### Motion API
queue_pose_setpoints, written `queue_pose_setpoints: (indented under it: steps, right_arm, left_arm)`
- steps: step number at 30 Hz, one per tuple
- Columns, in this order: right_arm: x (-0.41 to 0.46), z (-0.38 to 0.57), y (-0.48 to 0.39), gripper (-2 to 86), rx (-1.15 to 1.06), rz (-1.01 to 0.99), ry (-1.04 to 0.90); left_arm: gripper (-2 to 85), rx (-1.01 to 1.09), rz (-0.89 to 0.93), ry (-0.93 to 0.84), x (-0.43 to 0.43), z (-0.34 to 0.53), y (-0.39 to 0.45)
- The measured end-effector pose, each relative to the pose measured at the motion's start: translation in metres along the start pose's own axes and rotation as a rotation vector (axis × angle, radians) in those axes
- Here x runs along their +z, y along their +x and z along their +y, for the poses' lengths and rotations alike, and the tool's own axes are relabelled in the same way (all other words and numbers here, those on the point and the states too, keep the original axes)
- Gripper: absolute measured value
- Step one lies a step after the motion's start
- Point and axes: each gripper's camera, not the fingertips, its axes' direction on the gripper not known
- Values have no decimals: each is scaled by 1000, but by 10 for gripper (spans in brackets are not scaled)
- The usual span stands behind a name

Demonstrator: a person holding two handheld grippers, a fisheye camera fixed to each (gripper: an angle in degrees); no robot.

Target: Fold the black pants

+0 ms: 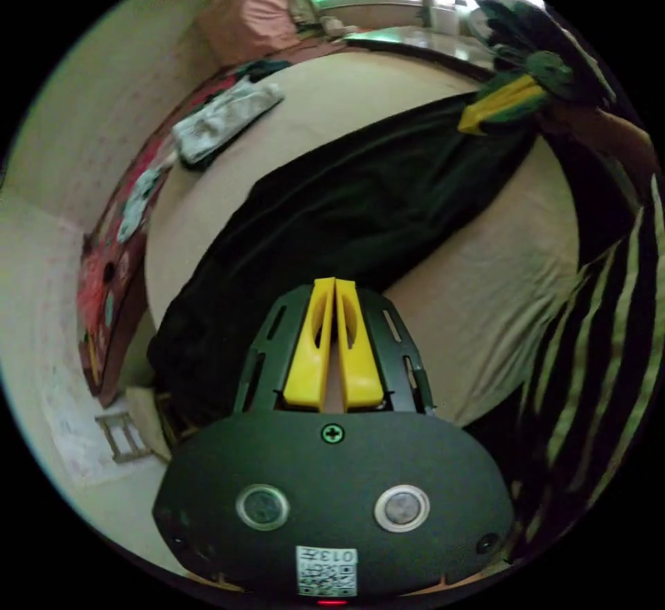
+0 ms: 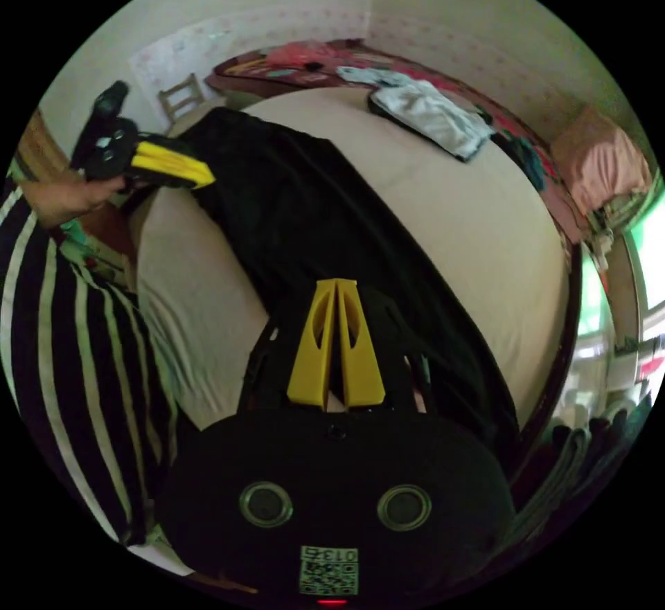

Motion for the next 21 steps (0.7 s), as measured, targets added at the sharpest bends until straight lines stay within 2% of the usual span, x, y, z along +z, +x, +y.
queue_pose_setpoints:
  steps: [2,5,8,9,11,14,17,19,21]
  right_arm:
    - [7,-17,-29,-1,-45,3,16]
    - [33,-42,-63,-1,-60,-31,-70]
    - [61,-47,-81,-2,-81,-25,-225]
    - [58,-46,-86,-2,-98,-5,-189]
    - [58,-48,-91,-1,-127,1,-273]
    - [35,-58,-88,-1,-45,37,-155]
    - [29,-94,-95,-1,-39,82,-81]
    - [35,-124,-106,-1,-70,51,-34]
    - [52,-167,-127,-1,-121,42,-10]
  left_arm:
    - [-3,-65,-35,-61,9,29,-26]
    - [-3,-51,58,-174,32,69,-57]
    - [-2,-49,133,-113,37,103,-81]
    - [-2,-66,174,-118,36,113,-91]
    - [0,-101,166,-123,29,129,-104]
    - [6,-184,79,-28,4,166,-130]
    - [33,-403,-76,7,-12,215,-169]
    - [84,-599,-24,3,-9,255,-206]
    - [111,-685,72,2,-3,278,-225]
